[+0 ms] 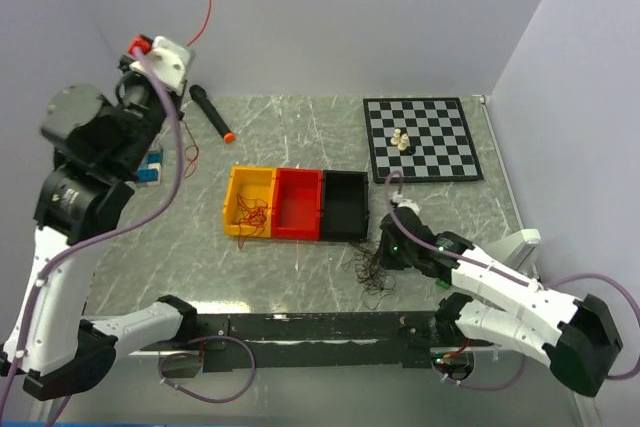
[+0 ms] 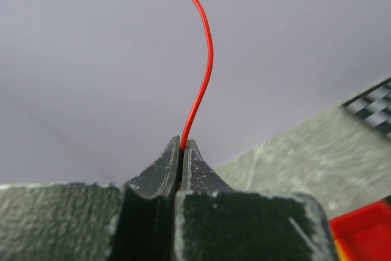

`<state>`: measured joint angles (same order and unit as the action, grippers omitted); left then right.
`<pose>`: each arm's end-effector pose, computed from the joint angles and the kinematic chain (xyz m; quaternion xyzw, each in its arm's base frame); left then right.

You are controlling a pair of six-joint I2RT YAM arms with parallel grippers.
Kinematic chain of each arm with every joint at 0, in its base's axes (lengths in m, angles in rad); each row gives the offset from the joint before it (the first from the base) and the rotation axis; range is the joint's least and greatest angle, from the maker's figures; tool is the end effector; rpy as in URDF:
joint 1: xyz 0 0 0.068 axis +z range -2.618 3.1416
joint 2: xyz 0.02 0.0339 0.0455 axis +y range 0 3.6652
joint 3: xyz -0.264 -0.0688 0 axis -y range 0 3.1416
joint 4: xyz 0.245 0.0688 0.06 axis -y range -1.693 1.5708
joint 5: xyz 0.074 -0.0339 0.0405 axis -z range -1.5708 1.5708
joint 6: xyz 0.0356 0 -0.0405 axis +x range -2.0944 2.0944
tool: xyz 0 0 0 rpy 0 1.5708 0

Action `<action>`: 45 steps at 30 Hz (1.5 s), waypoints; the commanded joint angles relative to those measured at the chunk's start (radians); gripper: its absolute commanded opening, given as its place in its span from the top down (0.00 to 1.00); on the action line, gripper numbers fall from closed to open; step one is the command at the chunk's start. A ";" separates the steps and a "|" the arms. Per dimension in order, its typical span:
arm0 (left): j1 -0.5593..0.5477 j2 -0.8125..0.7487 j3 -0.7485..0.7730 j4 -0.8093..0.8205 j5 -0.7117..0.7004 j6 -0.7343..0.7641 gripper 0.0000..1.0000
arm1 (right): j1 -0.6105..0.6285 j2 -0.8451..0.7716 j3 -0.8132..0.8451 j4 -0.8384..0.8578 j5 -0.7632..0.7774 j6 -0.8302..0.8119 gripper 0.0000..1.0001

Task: Untangle the cables

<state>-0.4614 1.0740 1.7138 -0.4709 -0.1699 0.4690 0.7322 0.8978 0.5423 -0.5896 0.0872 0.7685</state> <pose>0.1481 -0.0669 0.5583 0.2303 0.6034 0.0576 0.7613 0.1286 0.1114 0.2022 0.0307 0.9502 0.1793 0.2532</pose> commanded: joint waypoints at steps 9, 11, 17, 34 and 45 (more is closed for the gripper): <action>0.003 -0.020 0.135 -0.064 0.299 -0.159 0.96 | 0.191 0.226 0.244 0.128 -0.030 -0.104 0.80; 0.003 -0.031 0.112 -0.061 0.288 -0.158 0.97 | 0.193 0.251 0.295 0.116 -0.014 -0.127 0.56; 0.003 -0.063 0.099 -0.023 0.245 -0.148 0.99 | 0.202 0.325 0.409 0.128 -0.001 -0.192 0.29; 0.003 -0.206 -0.115 0.110 -0.103 -0.147 0.96 | 0.354 0.854 0.968 0.117 -0.013 -0.432 0.28; 0.004 -0.264 -0.197 0.155 -0.198 -0.161 0.96 | 0.358 1.156 1.248 0.033 -0.014 -0.494 0.29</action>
<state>-0.4614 0.8360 1.5112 -0.3573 -0.3199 0.3264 1.0843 1.9976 1.6989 -0.5056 0.0620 0.3153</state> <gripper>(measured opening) 0.046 0.718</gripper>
